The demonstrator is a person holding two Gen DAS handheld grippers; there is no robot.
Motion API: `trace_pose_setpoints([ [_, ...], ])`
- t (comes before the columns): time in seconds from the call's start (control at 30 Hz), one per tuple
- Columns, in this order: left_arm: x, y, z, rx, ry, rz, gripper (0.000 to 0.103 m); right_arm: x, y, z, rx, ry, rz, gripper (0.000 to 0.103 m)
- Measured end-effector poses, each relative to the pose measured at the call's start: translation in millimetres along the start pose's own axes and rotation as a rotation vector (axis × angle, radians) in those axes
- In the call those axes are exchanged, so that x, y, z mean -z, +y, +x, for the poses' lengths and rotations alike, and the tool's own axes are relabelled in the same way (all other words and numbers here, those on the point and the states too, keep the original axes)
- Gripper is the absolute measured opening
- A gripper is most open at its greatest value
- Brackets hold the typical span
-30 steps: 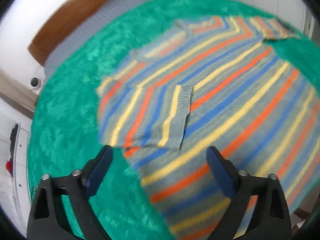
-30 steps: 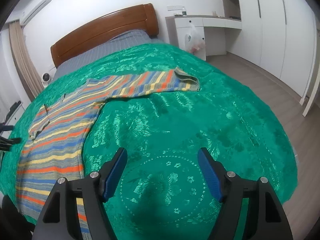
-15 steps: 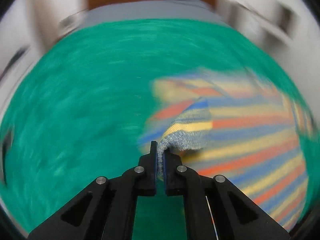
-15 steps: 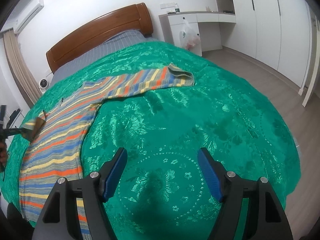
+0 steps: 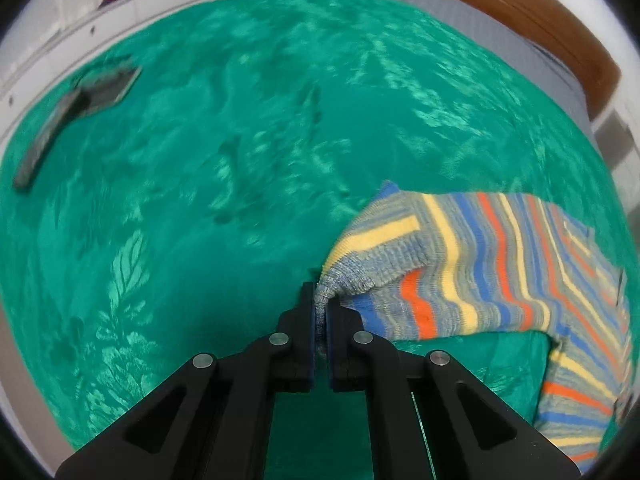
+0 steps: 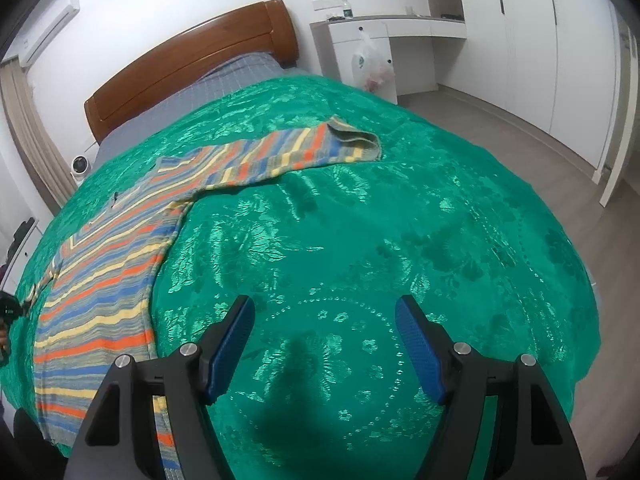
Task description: Fold small clothes
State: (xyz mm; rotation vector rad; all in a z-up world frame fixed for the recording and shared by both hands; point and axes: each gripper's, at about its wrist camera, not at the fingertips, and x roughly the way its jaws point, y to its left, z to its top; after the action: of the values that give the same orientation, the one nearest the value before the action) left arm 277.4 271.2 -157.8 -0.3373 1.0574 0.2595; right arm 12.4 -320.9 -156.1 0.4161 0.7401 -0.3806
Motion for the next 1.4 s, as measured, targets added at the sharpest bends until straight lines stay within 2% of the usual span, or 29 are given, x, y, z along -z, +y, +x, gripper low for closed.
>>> trace_pose_setpoints([
  [0.13,2.5,14.0,6.2,0.024,0.018,-0.057,0.002,0.1,-1.9,2.1,0.011,0.008,0.01,0.072],
  [0.33,3.0,10.1,8.3,0.048,0.033,-0.021,0.005,0.0,-0.5,2.5,0.014,0.009,0.002,0.072],
  [0.43,-1.8,2.8,8.8,0.078,0.037,0.041,0.02,0.1,-0.6,3.4,0.015,0.012,0.002,0.072],
  [0.5,-5.4,-0.4,9.1,0.106,0.028,0.056,0.045,0.3,-0.3,4.1,0.015,0.015,0.0,0.072],
  [0.57,-11.4,-1.1,8.4,0.11,0.009,0.051,0.052,0.5,0.3,4.6,0.017,0.019,-0.003,0.072],
  [0.63,-18.1,3.4,8.6,0.087,-0.005,0.016,0.052,0.5,0.9,4.9,0.018,0.021,-0.006,0.072],
  [0.73,-25.9,34.2,7.3,0.005,-0.028,-0.126,0.053,0.3,1.3,4.9,0.019,0.019,-0.005,0.072],
  [0.83,-23.2,62.7,-0.9,0.011,-0.036,-0.205,0.053,0.2,2.0,5.3,0.019,0.017,-0.004,0.072],
  [0.93,-7.1,66.2,-19.9,0.033,-0.056,-0.149,0.063,0.2,2.1,5.6,0.018,0.016,-0.005,0.072],
  [0.97,-0.7,63.9,-24.8,0.051,-0.061,-0.133,0.071,0.0,2.4,5.9,0.015,0.016,-0.005,0.072],
  [1.0,10.2,61.8,-30.6,0.08,-0.064,-0.113,0.076,-0.5,2.4,5.8,0.011,0.016,-0.004,0.072],
  [1.13,61.9,44.8,-43.7,0.204,-0.059,-0.009,0.084,-7.5,5.0,7.3,-0.035,0.002,-0.007,0.072],
  [1.2,80.1,36.2,-44.2,0.202,-0.076,0.047,0.09,-12.8,9.6,11.4,-0.029,-0.008,-0.035,0.072],
  [1.33,102.3,21.6,-40.8,0.14,-0.168,0.178,0.095,-24.8,21.2,29.8,-0.019,-0.03,-0.118,0.072],
  [1.4,102.8,22.7,-40.1,0.144,-0.2,0.17,0.1,-29.5,23.4,41.7,-0.021,-0.026,-0.133,0.072],
])
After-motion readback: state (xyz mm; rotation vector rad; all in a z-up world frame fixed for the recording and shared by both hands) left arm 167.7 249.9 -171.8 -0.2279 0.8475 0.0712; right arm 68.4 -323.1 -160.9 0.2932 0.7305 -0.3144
